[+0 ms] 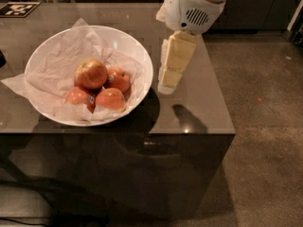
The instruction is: Pick apple from white bowl
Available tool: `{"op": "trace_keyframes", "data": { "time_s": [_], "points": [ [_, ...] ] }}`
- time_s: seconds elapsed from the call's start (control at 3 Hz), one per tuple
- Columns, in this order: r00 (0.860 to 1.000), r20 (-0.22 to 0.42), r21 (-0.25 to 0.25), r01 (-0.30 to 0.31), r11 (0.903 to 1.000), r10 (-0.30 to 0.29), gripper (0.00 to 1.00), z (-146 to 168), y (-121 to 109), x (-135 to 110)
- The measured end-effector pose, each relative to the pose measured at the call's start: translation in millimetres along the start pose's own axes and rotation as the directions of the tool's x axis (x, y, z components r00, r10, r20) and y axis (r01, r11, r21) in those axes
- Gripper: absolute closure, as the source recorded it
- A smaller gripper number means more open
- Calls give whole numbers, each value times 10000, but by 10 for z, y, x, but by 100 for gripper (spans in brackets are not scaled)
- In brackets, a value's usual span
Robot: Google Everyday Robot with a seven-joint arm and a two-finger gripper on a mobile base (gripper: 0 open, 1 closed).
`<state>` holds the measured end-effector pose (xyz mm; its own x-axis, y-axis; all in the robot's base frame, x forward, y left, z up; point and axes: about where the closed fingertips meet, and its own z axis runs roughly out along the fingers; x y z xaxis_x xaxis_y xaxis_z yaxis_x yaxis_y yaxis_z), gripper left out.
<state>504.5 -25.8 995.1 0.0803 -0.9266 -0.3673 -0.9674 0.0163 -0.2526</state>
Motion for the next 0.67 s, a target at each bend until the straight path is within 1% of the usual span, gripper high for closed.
{"op": "trace_keyframes", "data": {
  "time_s": [0.33,0.67],
  "points": [
    [9980,602,-113,-173,9998,180,0,155,-58,-72],
    [9937,1109,-454,194,9988,-143,0,433,-222,-359]
  ]
}}
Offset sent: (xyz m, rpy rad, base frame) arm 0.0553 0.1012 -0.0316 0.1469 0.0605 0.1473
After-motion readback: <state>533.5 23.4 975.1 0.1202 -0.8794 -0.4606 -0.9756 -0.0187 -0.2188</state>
